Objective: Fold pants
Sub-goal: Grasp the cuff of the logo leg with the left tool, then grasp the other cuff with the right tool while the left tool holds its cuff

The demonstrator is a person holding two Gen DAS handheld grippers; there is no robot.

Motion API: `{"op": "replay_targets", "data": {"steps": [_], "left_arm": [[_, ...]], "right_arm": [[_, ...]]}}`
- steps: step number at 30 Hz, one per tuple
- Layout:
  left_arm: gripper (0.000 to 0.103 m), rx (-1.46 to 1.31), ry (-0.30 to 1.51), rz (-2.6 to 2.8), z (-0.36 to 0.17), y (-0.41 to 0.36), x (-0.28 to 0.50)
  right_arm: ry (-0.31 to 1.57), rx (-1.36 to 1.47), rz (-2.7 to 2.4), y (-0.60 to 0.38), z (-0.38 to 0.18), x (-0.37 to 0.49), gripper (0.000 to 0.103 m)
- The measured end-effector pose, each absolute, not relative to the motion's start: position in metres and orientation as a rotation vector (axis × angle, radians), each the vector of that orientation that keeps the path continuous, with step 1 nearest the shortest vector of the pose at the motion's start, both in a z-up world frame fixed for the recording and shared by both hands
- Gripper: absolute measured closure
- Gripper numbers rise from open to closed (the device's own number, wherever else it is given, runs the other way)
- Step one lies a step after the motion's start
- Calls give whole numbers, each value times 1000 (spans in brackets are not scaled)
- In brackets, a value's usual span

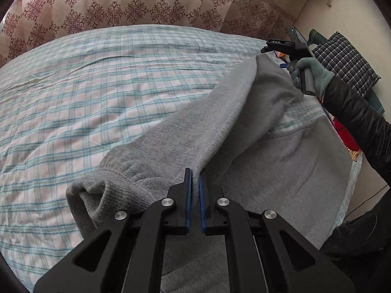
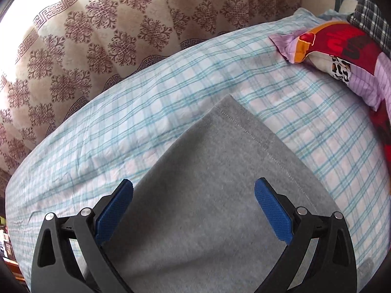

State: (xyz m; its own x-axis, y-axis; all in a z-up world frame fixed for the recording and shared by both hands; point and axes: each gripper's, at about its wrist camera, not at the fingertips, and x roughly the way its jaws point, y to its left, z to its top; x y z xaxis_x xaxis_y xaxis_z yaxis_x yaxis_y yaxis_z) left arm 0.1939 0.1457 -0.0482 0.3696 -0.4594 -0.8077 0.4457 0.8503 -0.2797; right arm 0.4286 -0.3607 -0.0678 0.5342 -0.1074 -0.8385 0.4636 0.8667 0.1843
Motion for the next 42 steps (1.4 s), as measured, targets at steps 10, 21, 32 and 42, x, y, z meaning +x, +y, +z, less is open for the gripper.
{"op": "replay_targets", "data": {"steps": [10, 21, 32, 42], "left_arm": [[98, -72, 1050, -641, -45, 148, 164], [98, -38, 1036, -599, -39, 149, 165], [98, 19, 919, -454, 11, 170, 163], [97, 80, 824, -484, 41, 182, 109]], "right_arm": [[1009, 569, -415, -408, -95, 491, 7], [1009, 542, -494, -420, -79, 453, 97], [824, 580, -412, -443, 13, 328, 98], [703, 635, -402, -452, 47, 168, 98]]}}
